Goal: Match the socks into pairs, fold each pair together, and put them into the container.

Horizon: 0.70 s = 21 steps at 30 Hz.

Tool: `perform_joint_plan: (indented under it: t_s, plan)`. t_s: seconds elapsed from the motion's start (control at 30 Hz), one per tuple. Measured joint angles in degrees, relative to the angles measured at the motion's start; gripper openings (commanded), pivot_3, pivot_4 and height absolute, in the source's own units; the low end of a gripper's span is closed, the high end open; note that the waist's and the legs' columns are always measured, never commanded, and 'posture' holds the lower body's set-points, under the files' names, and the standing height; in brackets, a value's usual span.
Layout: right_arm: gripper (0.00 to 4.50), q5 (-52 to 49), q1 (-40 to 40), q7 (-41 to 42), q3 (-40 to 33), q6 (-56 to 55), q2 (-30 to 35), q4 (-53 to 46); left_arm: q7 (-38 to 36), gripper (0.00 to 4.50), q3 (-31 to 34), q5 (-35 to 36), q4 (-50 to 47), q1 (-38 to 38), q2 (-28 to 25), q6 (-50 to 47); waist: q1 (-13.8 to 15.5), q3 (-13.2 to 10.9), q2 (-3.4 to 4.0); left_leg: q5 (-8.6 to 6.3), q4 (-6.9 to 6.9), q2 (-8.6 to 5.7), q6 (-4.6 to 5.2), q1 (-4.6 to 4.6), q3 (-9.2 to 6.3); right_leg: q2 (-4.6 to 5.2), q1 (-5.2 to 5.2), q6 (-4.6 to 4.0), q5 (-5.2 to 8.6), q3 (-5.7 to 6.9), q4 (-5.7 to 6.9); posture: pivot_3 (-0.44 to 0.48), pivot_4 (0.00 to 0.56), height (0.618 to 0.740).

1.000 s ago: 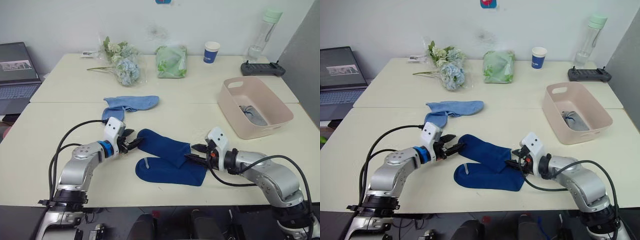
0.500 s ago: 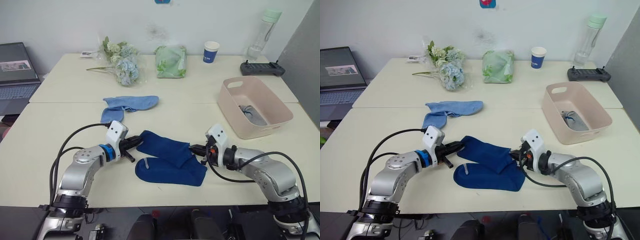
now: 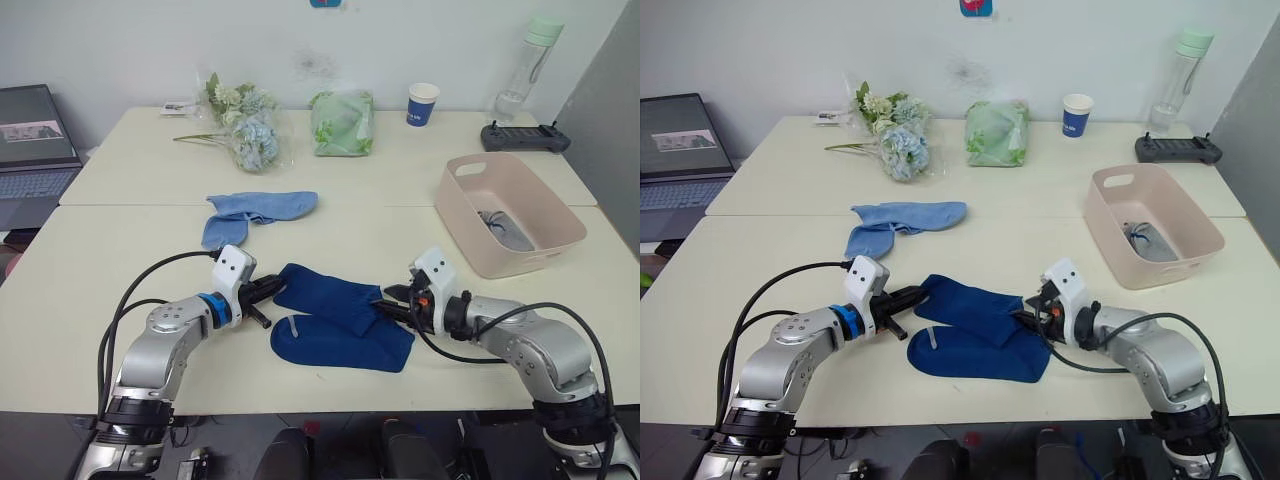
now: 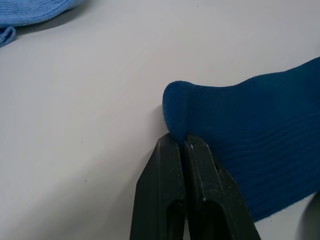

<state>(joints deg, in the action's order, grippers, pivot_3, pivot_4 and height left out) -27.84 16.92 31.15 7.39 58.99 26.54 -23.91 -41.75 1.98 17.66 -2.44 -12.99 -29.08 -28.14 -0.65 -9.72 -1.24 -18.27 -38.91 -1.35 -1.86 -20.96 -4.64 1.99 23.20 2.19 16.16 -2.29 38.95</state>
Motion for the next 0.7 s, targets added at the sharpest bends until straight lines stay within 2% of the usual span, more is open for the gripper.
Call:
perform_joint_plan:
  t_s: [0.07, 0.17, 0.2, 0.4, 0.7]
  plan:
    - [1.42, -0.37, 0.00, -0.16, 0.08, 0.76, -0.32, 0.12, 0.03, 0.00, 0.00, 0.05, -0.02, 0.00, 0.00, -0.01, 0.00, 0.00, 0.00, 0.00, 0.00, 0.00, 0.00, 0.00, 0.00, 0.00, 0.00, 0.00, 0.00, 0.00, 0.00, 0.000, 0.150, 0.740]
    - [0.29, -0.67, 0.01, -0.67, -0.24, 2.04, -1.23, 0.65, 0.16, 0.00, 0.01, 0.23, -0.53, 0.18, 0.02, -0.10, 0.00, 0.00, 0.00, 0.00, 0.00, 0.00, 0.00, 0.00, 0.00, 0.00, 0.00, 0.00, 0.00, -0.01, 0.00, 0.000, 0.150, 0.740]
    - [0.05, -0.99, 0.02, -0.92, -0.83, 2.32, -1.75, 1.00, 0.33, 0.00, 0.03, 0.29, -1.08, 0.49, 0.06, -0.19, -0.01, 0.00, 0.00, 0.00, 0.00, 0.00, 0.00, 0.00, 0.00, 0.00, 0.00, 0.00, 0.00, -0.02, 0.00, 0.000, 0.150, 0.740]
    - [0.05, -1.60, 4.76, -1.64, -3.87, 1.99, -2.76, 4.74, 4.06, 0.00, 2.55, 3.70, -6.55, 2.65, 4.14, -1.78, -0.04, 0.00, 0.00, 0.00, 0.00, 0.00, 0.00, 0.00, -0.02, 0.01, 0.00, 0.00, 0.00, -0.03, 0.00, 0.000, 0.150, 0.740]
    - [0.05, 6.15, 13.66, -2.31, -1.46, -7.84, -4.55, 19.25, 14.64, 0.00, 2.42, 2.52, -8.21, 4.23, 12.21, -1.01, -0.37, 0.00, 0.00, 0.01, 0.01, 0.02, -0.01, 0.00, 0.04, -0.01, 0.02, 0.00, 0.00, -0.02, 0.01, 0.000, 0.150, 0.740]
